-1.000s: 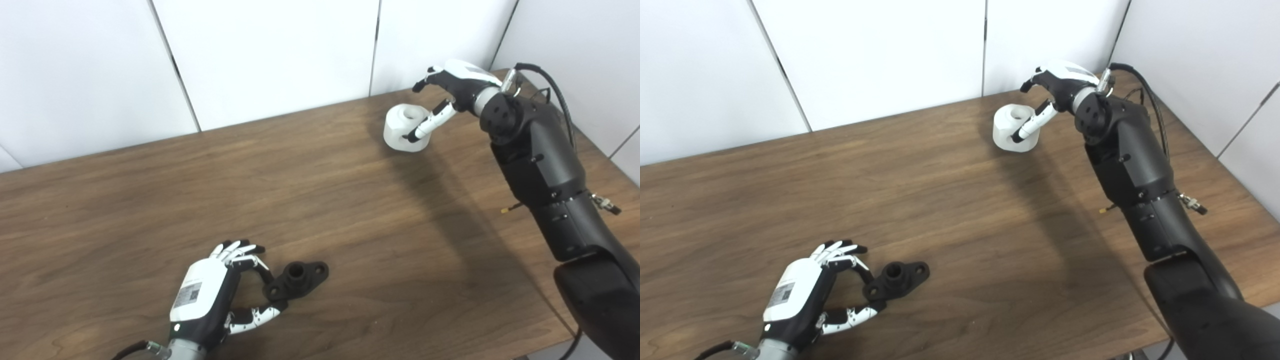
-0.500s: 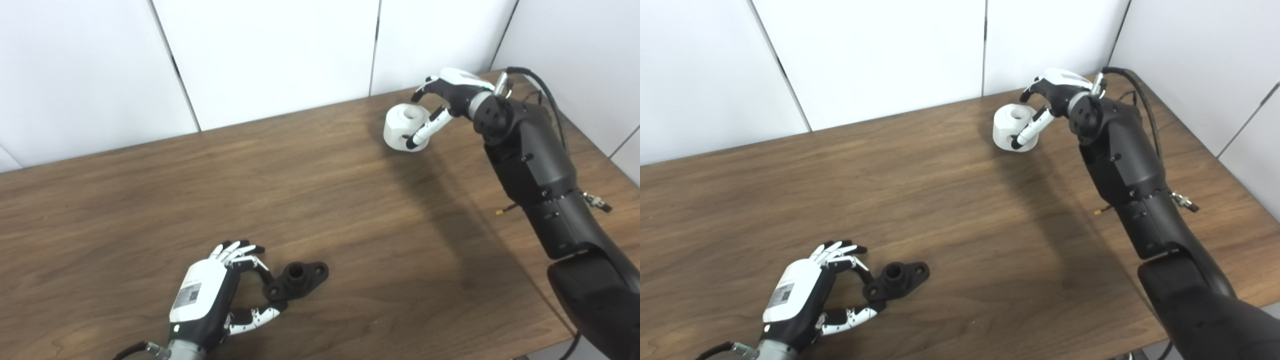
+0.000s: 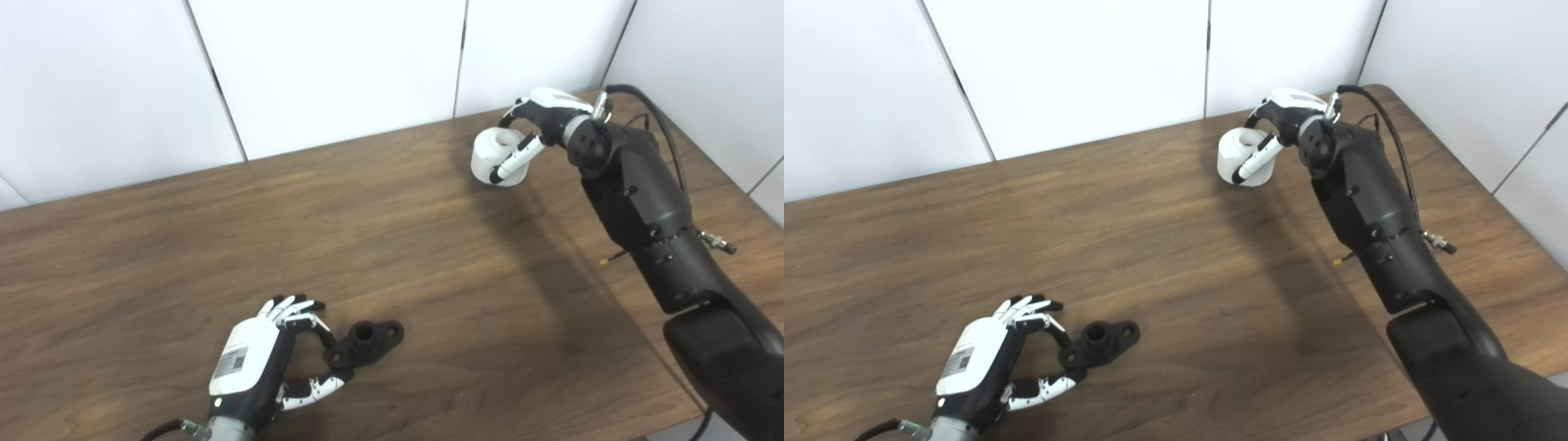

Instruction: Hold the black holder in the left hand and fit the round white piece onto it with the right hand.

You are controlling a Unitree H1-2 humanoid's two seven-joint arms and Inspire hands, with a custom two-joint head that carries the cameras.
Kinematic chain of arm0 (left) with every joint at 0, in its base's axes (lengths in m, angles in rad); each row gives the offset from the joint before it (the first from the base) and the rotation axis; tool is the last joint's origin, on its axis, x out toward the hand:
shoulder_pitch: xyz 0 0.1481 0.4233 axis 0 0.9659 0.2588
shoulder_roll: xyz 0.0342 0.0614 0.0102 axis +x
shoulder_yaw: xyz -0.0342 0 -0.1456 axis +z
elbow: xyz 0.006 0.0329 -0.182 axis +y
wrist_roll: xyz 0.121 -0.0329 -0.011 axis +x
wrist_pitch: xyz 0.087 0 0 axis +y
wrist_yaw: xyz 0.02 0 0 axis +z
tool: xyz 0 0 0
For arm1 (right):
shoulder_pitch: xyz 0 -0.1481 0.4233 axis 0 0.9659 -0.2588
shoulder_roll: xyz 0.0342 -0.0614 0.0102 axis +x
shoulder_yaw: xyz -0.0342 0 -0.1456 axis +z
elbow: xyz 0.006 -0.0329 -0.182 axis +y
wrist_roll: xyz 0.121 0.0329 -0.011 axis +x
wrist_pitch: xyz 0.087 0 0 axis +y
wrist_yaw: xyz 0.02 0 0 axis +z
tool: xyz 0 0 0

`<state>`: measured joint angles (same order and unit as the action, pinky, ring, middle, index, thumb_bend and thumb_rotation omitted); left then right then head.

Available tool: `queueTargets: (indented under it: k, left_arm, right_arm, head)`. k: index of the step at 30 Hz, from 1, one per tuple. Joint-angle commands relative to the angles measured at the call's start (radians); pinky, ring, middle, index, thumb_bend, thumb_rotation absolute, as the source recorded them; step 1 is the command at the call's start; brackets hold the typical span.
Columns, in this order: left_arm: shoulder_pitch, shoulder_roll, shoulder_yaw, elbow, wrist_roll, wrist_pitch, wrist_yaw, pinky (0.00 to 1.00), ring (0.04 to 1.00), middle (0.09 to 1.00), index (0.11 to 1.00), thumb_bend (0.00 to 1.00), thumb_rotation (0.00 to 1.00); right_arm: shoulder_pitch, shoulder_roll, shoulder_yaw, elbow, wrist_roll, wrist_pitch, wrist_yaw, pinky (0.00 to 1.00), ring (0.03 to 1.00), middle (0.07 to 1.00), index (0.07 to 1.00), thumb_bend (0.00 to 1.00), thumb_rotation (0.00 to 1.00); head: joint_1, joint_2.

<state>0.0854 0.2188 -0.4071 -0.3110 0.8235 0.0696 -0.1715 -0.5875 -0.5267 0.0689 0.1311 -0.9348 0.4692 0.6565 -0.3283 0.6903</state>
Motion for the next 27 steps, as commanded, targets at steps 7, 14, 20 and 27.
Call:
queueTargets:
  k: [7,14,20,27]
  left_arm:
    - [0.015,-0.002,-0.007,-0.018,0.024,0.023,-0.039,0.96,0.895,0.820,0.488,0.52,0.06]
    - [0.014,-0.004,-0.009,-0.029,0.032,0.032,-0.053,0.96,0.898,0.822,0.488,0.52,0.06]
    - [0.013,-0.008,-0.009,-0.031,0.039,0.029,-0.054,0.96,0.893,0.818,0.488,0.52,0.06]
    - [0.014,-0.011,-0.008,-0.036,0.039,0.034,-0.057,0.96,0.892,0.816,0.488,0.52,0.06]
  right_arm:
    - [-0.057,-0.037,0.015,-0.013,0.026,-0.002,-0.084,0.88,1.000,0.993,0.783,0.97,0.34]
    - [-0.056,-0.052,0.026,-0.027,0.052,-0.007,-0.146,0.86,1.000,0.953,0.731,0.93,0.30]
    - [-0.057,-0.066,0.043,-0.022,0.063,-0.008,-0.166,0.85,1.000,0.947,0.721,0.93,0.29]
    - [-0.054,-0.085,0.061,-0.019,0.081,-0.027,-0.200,0.82,0.983,0.925,0.695,0.94,0.27]
  head:
    - [0.006,0.012]
    - [0.009,0.017]
    - [0.010,0.019]
    - [0.013,0.026]
